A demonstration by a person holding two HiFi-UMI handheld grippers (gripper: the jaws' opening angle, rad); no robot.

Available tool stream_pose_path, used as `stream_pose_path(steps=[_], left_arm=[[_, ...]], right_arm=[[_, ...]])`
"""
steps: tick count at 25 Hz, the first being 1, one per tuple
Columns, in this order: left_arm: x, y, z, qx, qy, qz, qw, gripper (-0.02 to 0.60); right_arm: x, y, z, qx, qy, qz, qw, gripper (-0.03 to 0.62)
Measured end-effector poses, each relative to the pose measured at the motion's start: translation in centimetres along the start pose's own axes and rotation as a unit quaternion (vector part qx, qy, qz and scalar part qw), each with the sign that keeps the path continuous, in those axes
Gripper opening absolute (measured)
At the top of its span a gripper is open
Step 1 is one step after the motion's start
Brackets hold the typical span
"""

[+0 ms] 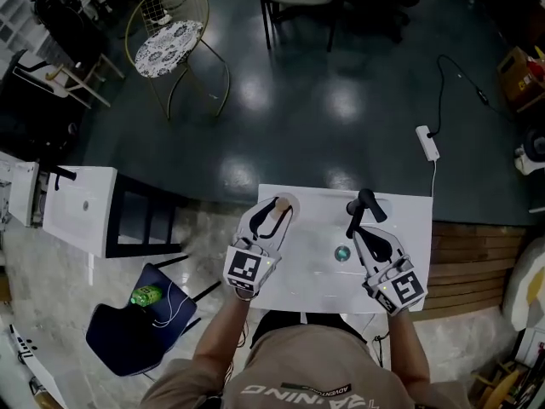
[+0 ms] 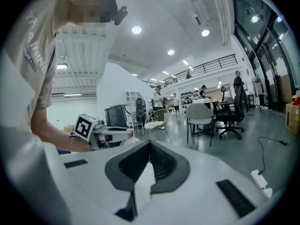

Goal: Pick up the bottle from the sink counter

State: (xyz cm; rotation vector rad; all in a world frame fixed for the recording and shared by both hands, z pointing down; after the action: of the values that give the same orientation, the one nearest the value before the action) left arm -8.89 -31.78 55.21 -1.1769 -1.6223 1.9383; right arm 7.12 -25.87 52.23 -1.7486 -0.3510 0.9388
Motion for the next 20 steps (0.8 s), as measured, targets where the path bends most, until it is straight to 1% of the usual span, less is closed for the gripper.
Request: stream_pose_path(steps=[2,5,8,12,16,20], left_arm=[[0.0,0.9,-0.4,-0.005,0.002,0.007,1.0000,0.127],[0.1,2.1,-1.0,-0.001,-0.001,0.015,0.9999,0.127],[0.5,3.1,-1.6,-0.006,-0.005,0.021,0.9997,0.127],[1.4,4.5,-2.3,-0.006,-0.006,0.016,0.9998,0.127],[2.1,5.4,-2.6,-0.015,-0.007,0.014,0.9998,0.127],[2.4,6.4,-2.9,-0.018,-0.009,0.011,0.9997,0.127]], right_arm=[[0.9,0.7,-0.8,-0.005,-0.005,-0.010,1.000,0.011],[2.1,1.8,-2.0,-0.013,-0.016,-0.027,0.999,0.011],[2.9,3.3,-2.3,-0.014,-0.019,-0.037,0.999,0.011],[3.8,4.4,-2.4,-0.006,-0.024,-0.052,0.998,0.011],[4.6,5.6,-2.7,0.002,-0.038,-0.071,0.997,0.011],[5.3,6.3,-3.0,0.003,-0.044,-0.080,0.996,0.011]])
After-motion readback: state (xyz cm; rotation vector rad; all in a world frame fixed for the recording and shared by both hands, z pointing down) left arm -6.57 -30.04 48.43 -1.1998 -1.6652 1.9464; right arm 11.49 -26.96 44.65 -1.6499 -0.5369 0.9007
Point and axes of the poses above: the fingertips, and each gripper's own axes: x backward along the fingers, z to its left, y out of its top, the point moved 1 cm from there along x, backward along the fingers, and after that the axes turned 13 degrees about z, right-handed, at the moved point
